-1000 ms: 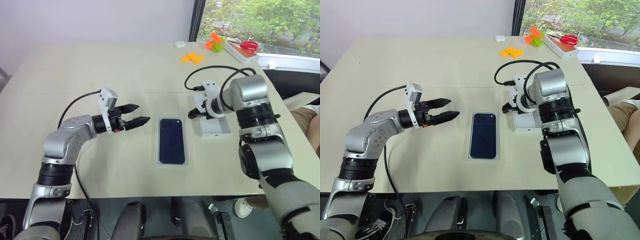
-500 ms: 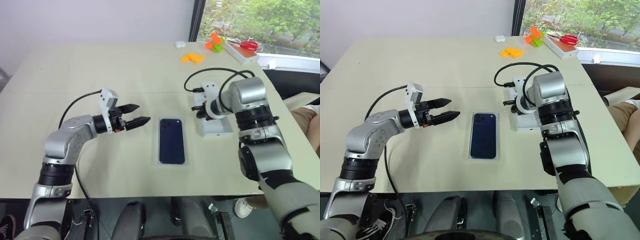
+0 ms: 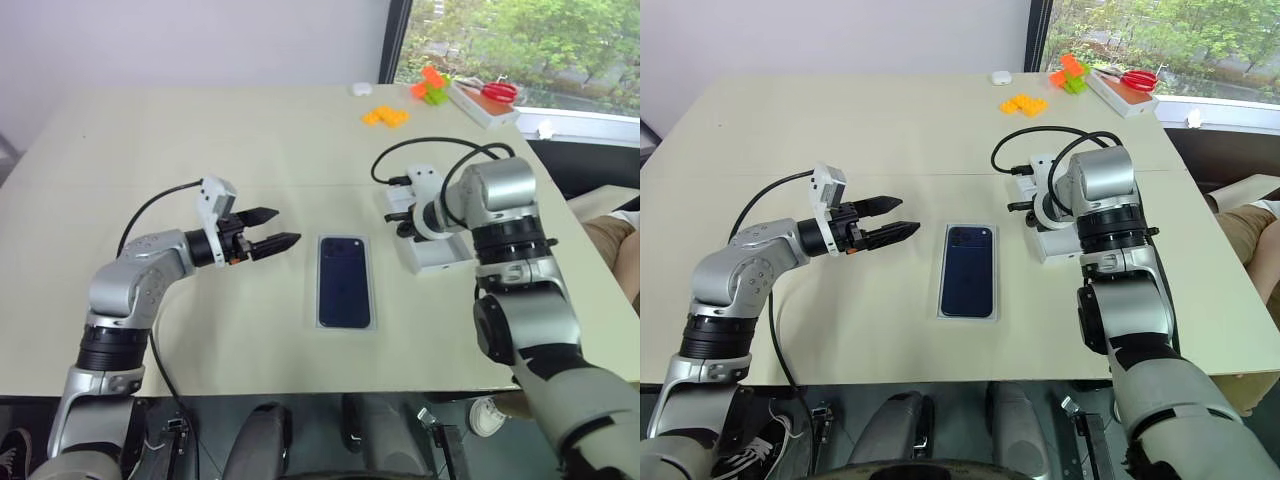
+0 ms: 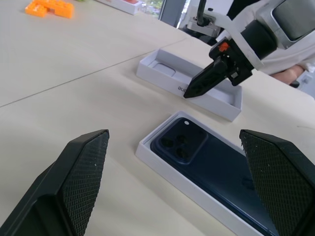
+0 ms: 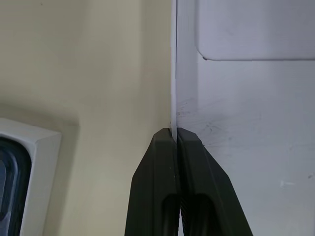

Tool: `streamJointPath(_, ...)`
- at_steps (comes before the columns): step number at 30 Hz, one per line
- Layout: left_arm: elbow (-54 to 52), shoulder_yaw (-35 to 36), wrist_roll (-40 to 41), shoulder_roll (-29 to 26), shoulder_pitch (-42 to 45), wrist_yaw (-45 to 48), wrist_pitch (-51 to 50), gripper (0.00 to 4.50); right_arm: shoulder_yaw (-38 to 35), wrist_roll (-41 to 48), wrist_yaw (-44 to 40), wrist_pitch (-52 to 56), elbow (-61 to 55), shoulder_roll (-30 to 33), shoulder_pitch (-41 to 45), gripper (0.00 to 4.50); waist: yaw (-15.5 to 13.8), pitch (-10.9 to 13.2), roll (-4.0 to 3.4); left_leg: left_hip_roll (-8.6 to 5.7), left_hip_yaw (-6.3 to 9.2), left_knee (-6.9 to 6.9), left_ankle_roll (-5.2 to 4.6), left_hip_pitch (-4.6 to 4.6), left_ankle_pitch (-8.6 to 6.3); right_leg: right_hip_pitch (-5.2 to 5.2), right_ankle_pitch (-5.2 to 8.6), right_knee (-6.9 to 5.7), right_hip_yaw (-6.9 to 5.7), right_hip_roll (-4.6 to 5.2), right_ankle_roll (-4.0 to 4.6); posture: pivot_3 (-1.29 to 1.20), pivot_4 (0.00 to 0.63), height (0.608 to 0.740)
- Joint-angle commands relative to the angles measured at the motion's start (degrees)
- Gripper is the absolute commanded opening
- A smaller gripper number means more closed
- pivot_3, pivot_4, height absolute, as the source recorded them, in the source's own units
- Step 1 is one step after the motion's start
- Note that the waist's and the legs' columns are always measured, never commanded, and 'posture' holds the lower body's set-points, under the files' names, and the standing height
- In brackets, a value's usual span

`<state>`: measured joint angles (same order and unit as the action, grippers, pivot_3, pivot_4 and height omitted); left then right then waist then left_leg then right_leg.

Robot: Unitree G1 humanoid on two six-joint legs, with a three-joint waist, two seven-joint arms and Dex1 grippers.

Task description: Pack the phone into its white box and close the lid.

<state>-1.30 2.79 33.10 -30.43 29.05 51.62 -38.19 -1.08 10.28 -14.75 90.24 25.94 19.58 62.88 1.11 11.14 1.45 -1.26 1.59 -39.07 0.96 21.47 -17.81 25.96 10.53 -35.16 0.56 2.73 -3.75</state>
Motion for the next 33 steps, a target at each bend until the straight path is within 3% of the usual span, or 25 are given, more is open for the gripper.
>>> streamJointPath(1, -1.16, 0.60, 0.10, 0.15, 1.18, -0.18, 0.94, 4.50, -2.24, 0.90, 0.88, 2.18, -3.50, -0.22, 0.80, 0.08, 0.03, 0.00, 0.00, 0.00, 0.00, 0.00, 0.00, 0.00, 0.00, 0.00, 0.00, 0.00, 0.00, 0.00, 0.00, 0.00, 0.150, 0.740)
streamJointPath(9, -1.75, 0.77, 0.20, 0.20, 0.59, -0.98, 0.71, 4.50, -3.60, 7.22, 3.56, 2.26, -10.58, 2.74, -2.98, 0.08, -0.02, 0.00, 0.00, 0.00, 0.00, 0.01, -0.01, 0.01, 0.00, 0.01, 0.00, 0.00, 0.00, 0.00, 0.00, 0.00, 0.150, 0.740)
streamJointPath(17, -2.03, 0.60, -0.34, 0.33, 0.53, -0.53, 2.70, 4.50, -5.47, 17.65, 11.63, 2.26, -17.84, 3.22, -8.78, 0.08, 0.06, 0.00, 0.00, 0.00, -0.02, 0.00, -0.04, 0.02, -0.02, 0.01, 0.00, 0.02, 0.01, 0.01, -0.01, 0.00, 0.150, 0.740)
streamJointPath(23, -2.13, 1.05, 0.51, 0.30, 0.99, -0.61, 2.30, 4.50, -7.46, 17.81, 14.56, 2.26, -21.50, 2.55, -9.63, 0.08, 0.00, 0.00, -0.01, 0.06, -0.01, 0.00, -0.04, 0.00, -0.02, 0.01, 0.01, 0.02, 0.01, -0.07, -0.01, 0.00, 0.150, 0.740)
streamJointPath(26, -2.76, 1.30, 0.64, 0.01, 0.24, -0.71, 2.10, 4.50, -4.62, 16.50, 12.94, 2.25, -27.60, 4.11, -12.16, 0.08, -0.03, 0.00, -0.01, 0.05, -0.02, 0.00, -0.04, 0.03, -0.02, 0.01, 0.01, 0.03, 0.01, -0.06, -0.01, 0.00, 0.150, 0.740)
streamJointPath(28, -3.15, 1.38, 0.70, -0.02, -0.12, -0.89, 1.97, 4.50, -6.54, 17.01, 12.60, 2.26, -31.32, 2.23, -14.28, 0.08, -0.04, 0.00, 0.00, 0.05, -0.01, 0.00, -0.11, 0.03, -0.06, 0.01, 0.01, 0.04, 0.01, -0.06, -0.02, 0.00, 0.150, 0.740)
streamJointPath(31, -3.51, 1.48, 0.84, -0.09, -0.39, -0.96, 1.73, 4.50, -2.30, 15.66, 11.23, -3.49, -38.35, 3.89, -17.41, 0.08, -0.06, 0.00, -0.01, 0.05, -0.02, 0.00, -0.15, 0.04, -0.08, 0.01, 0.02, 0.05, 0.01, -0.05, -0.03, 0.00, 0.150, 0.740)
streamJointPath(33, -3.23, 1.40, 0.91, 0.02, -0.12, -0.98, 1.50, 4.50, -9.55, 17.25, 10.87, -0.75, -38.48, -1.44, -15.72, 0.08, 0.15, 0.01, -0.01, 0.04, -0.04, 0.00, -0.15, 0.03, -0.08, 0.01, 0.02, 0.06, 0.02, -0.05, -0.03, 0.00, 0.150, 0.740)
